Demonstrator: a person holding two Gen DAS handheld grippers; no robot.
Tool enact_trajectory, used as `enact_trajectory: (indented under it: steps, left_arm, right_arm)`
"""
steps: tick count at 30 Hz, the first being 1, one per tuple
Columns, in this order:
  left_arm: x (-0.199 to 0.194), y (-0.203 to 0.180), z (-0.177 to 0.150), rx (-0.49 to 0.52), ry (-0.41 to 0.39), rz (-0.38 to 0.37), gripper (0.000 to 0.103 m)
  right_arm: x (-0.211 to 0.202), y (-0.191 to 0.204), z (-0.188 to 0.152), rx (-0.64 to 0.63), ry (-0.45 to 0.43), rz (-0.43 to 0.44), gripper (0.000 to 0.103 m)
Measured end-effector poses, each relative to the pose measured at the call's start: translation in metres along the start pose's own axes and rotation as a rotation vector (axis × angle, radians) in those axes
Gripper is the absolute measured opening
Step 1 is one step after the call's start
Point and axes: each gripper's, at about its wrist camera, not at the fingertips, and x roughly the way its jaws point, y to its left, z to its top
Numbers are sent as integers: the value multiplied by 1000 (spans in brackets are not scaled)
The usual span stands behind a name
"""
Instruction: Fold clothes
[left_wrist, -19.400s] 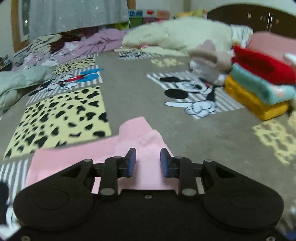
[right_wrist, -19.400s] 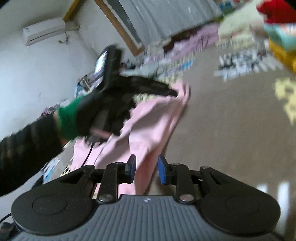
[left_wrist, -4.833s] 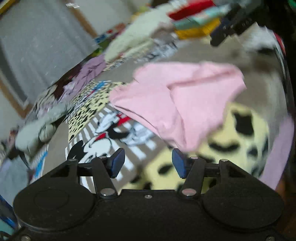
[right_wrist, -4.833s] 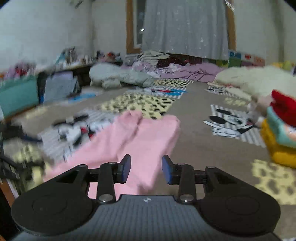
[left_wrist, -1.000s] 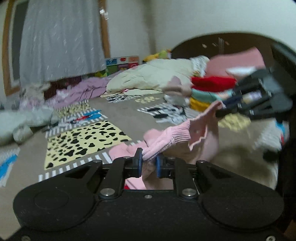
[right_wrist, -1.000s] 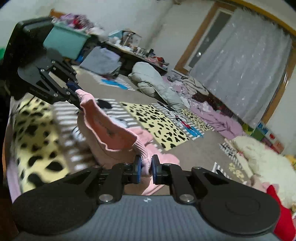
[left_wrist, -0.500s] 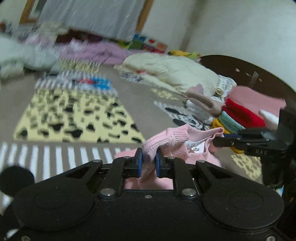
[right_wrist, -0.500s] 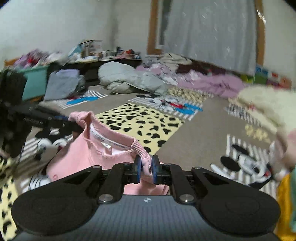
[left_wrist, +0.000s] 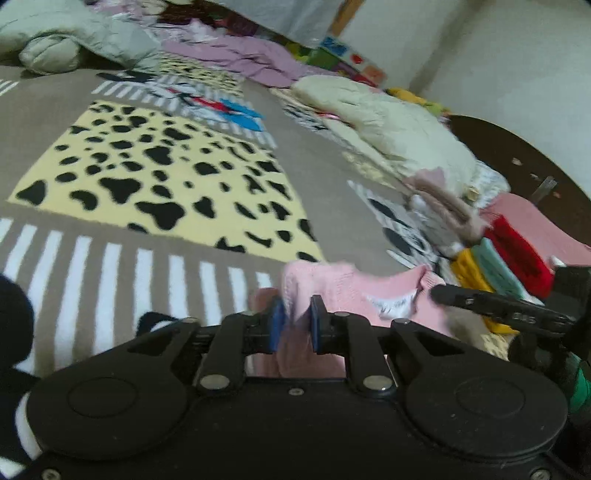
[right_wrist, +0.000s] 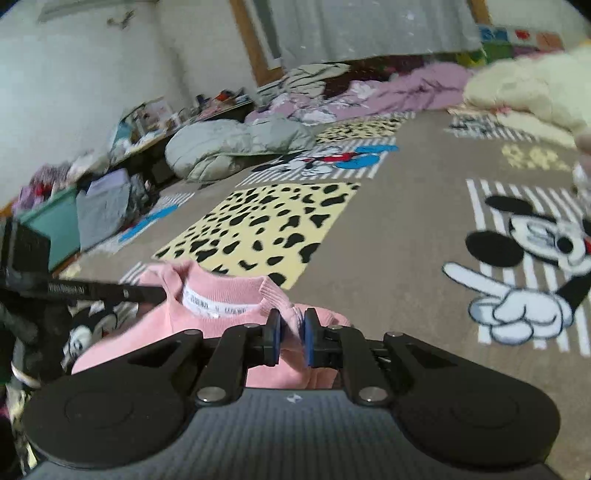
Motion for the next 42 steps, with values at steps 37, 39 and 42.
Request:
enact_trajectory:
  steps: [37, 39, 42]
  left_arm:
    - [-66, -73, -71, 688, -75, 26, 39]
    - [-64, -72, -84, 709, -31, 30, 34]
    - [-53, -70, -99, 765, 9, 80, 33]
  right_arm:
    - [-23, 19, -24, -72, -154, 80, 43]
    - [-16, 21, -26, -81, -139, 85, 43]
    - [3, 20, -20, -62, -112, 78, 42]
